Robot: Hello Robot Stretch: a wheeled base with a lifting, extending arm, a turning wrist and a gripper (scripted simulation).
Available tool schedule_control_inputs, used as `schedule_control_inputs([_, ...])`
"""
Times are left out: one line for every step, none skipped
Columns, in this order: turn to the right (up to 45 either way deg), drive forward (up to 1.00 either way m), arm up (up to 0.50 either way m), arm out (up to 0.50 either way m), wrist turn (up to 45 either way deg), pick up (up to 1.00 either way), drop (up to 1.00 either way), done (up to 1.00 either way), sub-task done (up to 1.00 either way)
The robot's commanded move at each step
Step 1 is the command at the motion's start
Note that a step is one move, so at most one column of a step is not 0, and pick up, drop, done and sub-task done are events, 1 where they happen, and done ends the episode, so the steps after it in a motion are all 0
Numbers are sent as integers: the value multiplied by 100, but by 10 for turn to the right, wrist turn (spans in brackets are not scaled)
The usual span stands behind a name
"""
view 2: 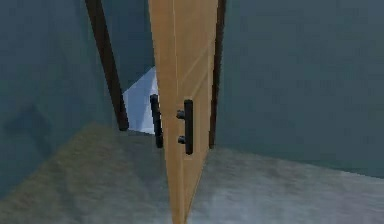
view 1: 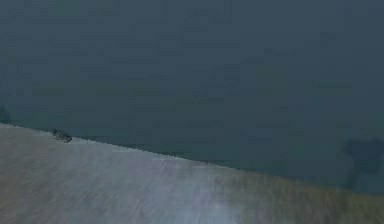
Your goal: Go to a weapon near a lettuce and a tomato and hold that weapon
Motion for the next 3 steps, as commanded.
schedule_control_inputs([0, 70, 0, 0, 0, 0, 0, 0, 0])
schedule_control_inputs([450, 0, 0, 0, 0, 0, 0, 0, 0])
schedule_control_inputs([450, 0, 0, 0, 0, 0, 0, 0, 0])
